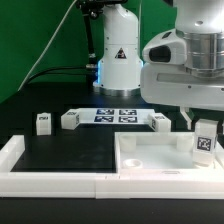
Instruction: Assemble one leg
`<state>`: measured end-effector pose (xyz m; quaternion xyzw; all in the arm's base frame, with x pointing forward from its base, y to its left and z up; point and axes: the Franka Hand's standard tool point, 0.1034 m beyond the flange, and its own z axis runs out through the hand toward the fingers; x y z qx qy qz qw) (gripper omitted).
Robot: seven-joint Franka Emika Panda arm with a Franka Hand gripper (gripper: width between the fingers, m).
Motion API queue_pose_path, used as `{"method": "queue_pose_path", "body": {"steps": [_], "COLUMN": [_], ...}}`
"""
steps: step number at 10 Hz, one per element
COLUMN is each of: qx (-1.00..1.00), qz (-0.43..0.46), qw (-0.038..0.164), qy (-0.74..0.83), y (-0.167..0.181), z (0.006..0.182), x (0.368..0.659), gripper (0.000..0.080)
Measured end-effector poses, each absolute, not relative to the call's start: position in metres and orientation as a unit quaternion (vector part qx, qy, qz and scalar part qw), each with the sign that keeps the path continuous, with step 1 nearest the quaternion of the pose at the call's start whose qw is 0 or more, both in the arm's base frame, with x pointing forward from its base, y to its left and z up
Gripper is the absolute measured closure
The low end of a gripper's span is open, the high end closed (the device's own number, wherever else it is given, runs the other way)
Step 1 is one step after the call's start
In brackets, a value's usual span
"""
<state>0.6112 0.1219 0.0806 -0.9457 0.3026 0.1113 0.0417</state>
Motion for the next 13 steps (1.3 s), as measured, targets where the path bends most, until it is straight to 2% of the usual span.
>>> {"method": "queue_pose_path", "body": {"steps": [2,4,5,6,7,8,9,11,12,13], "qx": [-0.880,-0.841,-0.829,-0.851,-0.852,-0.882,-0.933,-0.969,-0.991,-0.995], "qz": [0.100,0.107,0.107,0.106,0.106,0.109,0.128,0.122,0.101,0.086], "qw": [0.023,0.023,0.021,0.025,0.025,0.027,0.033,0.047,0.048,0.048], "qy": [0.465,0.529,0.548,0.514,0.513,0.457,0.335,0.209,0.077,0.015], "y": [0.1289,0.1291,0.1309,0.1308,0.1311,0.1303,0.1299,0.1313,0.1275,0.1268], "z": [0.0808,0.0811,0.0811,0.0810,0.0810,0.0823,0.0830,0.0823,0.0811,0.0801], "x": [0.6159,0.6165,0.6164,0.6163,0.6162,0.6153,0.6126,0.6143,0.6184,0.6220], "gripper": [0.0502,0.0502,0.0442,0.0306,0.0306,0.0186,0.0157,0.0152,0.0150,0.0150]}}
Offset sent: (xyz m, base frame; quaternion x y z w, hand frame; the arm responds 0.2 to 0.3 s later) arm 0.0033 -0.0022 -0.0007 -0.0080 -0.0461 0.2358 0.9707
